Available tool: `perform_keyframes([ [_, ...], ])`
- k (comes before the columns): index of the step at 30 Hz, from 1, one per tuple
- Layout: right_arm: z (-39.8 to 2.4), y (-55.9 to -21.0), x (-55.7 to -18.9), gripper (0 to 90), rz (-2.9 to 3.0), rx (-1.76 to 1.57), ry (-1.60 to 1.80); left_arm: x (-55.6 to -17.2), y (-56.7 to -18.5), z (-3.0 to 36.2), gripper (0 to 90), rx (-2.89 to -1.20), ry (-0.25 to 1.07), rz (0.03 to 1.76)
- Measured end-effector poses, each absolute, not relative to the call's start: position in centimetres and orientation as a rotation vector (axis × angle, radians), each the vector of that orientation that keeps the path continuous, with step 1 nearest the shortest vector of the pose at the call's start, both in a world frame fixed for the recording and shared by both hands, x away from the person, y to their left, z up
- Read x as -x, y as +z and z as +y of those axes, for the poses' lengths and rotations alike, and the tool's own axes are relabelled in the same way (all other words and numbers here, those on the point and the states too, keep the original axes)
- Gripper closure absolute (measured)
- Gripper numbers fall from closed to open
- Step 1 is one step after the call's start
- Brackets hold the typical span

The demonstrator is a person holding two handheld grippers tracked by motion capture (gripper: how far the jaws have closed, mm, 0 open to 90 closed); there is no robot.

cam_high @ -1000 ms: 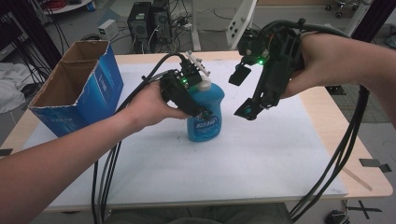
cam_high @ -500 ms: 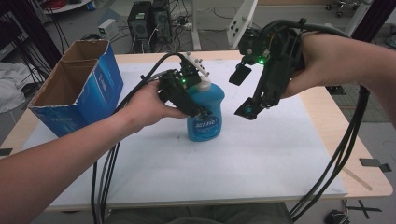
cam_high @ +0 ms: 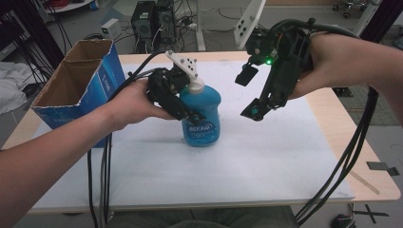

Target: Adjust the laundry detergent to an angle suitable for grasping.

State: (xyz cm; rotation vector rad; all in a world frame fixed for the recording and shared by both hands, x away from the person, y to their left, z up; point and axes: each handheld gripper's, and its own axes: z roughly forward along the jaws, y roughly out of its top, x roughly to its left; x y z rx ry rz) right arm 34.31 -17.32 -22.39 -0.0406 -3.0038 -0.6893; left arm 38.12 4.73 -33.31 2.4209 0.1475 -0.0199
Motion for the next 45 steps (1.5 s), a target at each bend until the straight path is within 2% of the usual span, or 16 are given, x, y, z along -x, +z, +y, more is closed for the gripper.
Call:
perform_keyframes([
  [3,-17.2,-22.4,-34.3,12.8,-3.002,0.039,-0.687,-38.1,-33.5,5.1,44.9,-2.438,-0.033,0.092],
  [19,-16.9,-22.6,-34.4,12.9,-2.998,0.028,-0.679,-37.8,-34.4,5.4,43.2,-2.440,-0.069,0.130],
  [20,-16.9,-22.6,-34.4,12.8,-2.998,0.026,-0.680,-37.8,-34.3,5.4,40.2,-2.434,-0.074,0.164],
  [21,-16.9,-22.6,-34.4,12.8,-2.997,0.025,-0.681,-37.8,-34.2,5.4,32.3,-2.437,-0.064,0.192],
  [24,-16.8,-22.6,-34.4,12.8,-2.995,0.024,-0.680,-37.5,-33.7,6.0,28.4,-2.436,-0.063,0.215],
  [25,-16.8,-22.6,-34.4,12.8,-2.996,0.022,-0.681,-37.3,-33.5,6.3,23.6,-2.452,-0.054,0.237],
  [28,-16.8,-22.6,-34.4,12.8,-2.994,0.020,-0.685,-36.6,-32.6,7.5,21.6,-2.490,-0.034,0.242],
  [35,-16.8,-22.5,-34.4,12.8,-2.991,0.011,-0.696,-36.3,-30.0,10.8,19.9,-2.522,0.100,0.377],
  [42,-16.5,-22.4,-34.3,12.8,-2.991,0.010,-0.696,-38.2,-28.1,13.1,19.8,-2.474,0.249,0.671],
  [45,-16.2,-22.4,-34.3,12.8,-2.990,-0.001,-0.692,-39.1,-28.1,13.2,16.8,-2.501,0.277,0.736],
])
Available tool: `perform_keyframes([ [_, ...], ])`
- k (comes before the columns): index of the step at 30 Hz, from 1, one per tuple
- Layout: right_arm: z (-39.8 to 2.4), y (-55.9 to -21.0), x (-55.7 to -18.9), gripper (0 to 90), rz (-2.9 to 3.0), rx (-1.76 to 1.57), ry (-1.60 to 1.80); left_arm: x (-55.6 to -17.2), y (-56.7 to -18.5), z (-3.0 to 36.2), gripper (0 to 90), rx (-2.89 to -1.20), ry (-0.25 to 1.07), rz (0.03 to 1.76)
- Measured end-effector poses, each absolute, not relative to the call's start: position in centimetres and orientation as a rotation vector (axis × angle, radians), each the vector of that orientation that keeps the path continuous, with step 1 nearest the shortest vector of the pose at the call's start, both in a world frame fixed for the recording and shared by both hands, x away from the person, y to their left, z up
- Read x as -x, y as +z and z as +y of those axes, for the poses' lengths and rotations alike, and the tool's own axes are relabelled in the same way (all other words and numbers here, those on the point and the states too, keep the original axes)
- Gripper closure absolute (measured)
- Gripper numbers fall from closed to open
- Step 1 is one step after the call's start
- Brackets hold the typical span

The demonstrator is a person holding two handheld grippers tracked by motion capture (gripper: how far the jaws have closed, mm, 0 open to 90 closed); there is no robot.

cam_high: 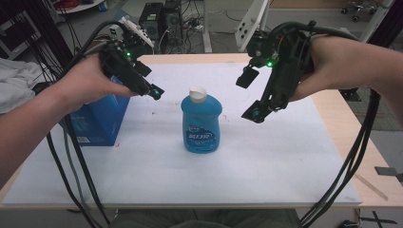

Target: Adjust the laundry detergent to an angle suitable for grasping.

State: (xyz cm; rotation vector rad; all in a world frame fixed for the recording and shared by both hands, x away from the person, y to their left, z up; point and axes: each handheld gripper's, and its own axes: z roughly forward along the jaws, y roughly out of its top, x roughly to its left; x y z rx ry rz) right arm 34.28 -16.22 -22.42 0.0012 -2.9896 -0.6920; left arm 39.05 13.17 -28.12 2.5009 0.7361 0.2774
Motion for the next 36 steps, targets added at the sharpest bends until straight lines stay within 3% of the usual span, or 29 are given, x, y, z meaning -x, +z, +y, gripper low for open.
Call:
perform_keyframes([
  [14,-15.8,-22.4,-34.3,12.8,-2.989,-0.006,-0.695,-41.7,-28.9,13.0,16.9,-2.539,0.350,0.905],
  [36,-15.8,-22.4,-34.2,12.8,-2.986,-0.009,-0.706,-41.7,-28.8,12.4,16.8,-2.546,0.337,0.887],
])
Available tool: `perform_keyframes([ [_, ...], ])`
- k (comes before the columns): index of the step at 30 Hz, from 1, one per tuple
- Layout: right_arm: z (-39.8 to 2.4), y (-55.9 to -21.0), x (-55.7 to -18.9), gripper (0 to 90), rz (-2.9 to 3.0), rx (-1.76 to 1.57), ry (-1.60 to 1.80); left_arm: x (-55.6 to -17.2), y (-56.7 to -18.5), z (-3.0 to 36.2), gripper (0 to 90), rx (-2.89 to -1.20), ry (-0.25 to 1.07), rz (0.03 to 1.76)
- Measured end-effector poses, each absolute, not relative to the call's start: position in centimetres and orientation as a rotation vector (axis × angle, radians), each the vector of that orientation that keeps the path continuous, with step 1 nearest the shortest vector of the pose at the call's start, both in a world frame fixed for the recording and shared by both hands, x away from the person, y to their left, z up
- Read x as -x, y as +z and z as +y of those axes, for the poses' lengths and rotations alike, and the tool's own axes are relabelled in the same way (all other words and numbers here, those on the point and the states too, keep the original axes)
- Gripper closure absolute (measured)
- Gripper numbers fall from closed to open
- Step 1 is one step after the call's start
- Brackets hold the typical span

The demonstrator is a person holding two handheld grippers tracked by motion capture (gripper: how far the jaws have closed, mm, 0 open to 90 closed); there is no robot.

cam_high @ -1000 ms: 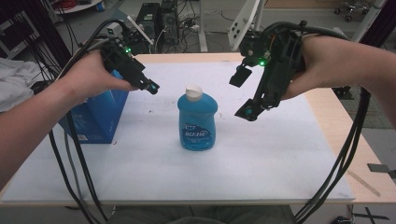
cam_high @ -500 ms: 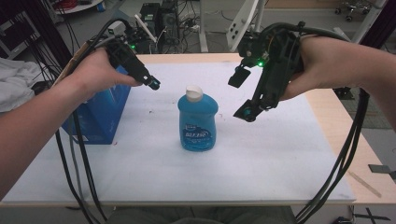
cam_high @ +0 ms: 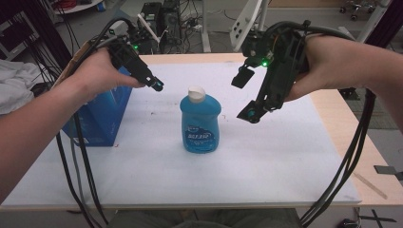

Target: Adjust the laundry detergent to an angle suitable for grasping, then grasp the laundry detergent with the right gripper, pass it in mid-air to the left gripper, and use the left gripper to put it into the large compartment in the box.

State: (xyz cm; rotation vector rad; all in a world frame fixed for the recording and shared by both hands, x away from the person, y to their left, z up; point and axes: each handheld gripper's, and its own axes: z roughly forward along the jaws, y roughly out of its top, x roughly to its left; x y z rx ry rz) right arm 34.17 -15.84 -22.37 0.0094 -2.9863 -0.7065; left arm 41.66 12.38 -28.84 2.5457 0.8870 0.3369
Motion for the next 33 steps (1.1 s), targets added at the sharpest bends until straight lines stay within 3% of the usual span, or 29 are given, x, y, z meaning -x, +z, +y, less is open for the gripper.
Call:
perform_keyframes([
  [33,-17.3,-22.2,-36.3,12.8,-2.984,0.031,-0.848,-41.7,-28.9,12.8,16.8,-2.576,0.305,0.864],
])
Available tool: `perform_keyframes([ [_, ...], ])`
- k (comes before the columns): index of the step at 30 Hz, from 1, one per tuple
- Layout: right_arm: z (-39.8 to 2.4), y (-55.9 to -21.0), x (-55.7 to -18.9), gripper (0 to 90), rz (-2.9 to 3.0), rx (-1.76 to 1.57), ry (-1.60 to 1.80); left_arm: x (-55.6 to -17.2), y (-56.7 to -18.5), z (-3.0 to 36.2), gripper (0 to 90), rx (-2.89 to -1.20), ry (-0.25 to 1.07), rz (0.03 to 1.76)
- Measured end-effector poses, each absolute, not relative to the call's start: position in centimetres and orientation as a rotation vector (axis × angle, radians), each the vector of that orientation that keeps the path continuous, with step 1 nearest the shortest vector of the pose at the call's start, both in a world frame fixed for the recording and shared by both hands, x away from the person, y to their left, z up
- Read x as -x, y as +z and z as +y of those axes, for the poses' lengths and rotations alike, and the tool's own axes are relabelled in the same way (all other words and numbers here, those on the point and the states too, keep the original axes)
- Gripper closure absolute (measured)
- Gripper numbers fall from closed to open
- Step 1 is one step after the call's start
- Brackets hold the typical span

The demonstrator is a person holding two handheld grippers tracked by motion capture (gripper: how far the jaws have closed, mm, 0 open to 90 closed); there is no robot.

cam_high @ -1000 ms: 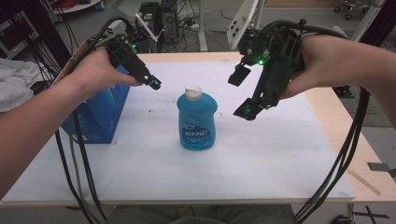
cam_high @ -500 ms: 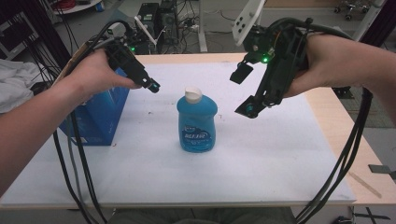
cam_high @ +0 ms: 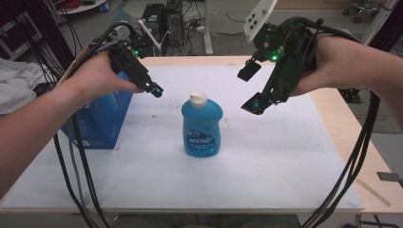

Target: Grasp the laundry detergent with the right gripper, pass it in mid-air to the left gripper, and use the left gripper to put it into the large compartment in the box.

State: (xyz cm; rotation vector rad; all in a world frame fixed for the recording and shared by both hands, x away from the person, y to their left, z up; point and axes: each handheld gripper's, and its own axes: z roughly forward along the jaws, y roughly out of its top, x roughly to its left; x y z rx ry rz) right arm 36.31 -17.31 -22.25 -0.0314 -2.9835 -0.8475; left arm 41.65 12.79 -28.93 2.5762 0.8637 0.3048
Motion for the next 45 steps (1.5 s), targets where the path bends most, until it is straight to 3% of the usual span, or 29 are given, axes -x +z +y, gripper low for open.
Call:
perform_keyframes([
  [14,-18.1,-23.9,-37.7,12.8,-2.975,0.085,-0.944,-41.4,-28.8,12.7,16.8,-2.576,0.294,0.852],
  [45,-16.3,-31.7,-39.0,12.8,-2.888,0.135,-1.004,-41.1,-28.8,12.8,16.9,-2.592,0.288,0.838],
])
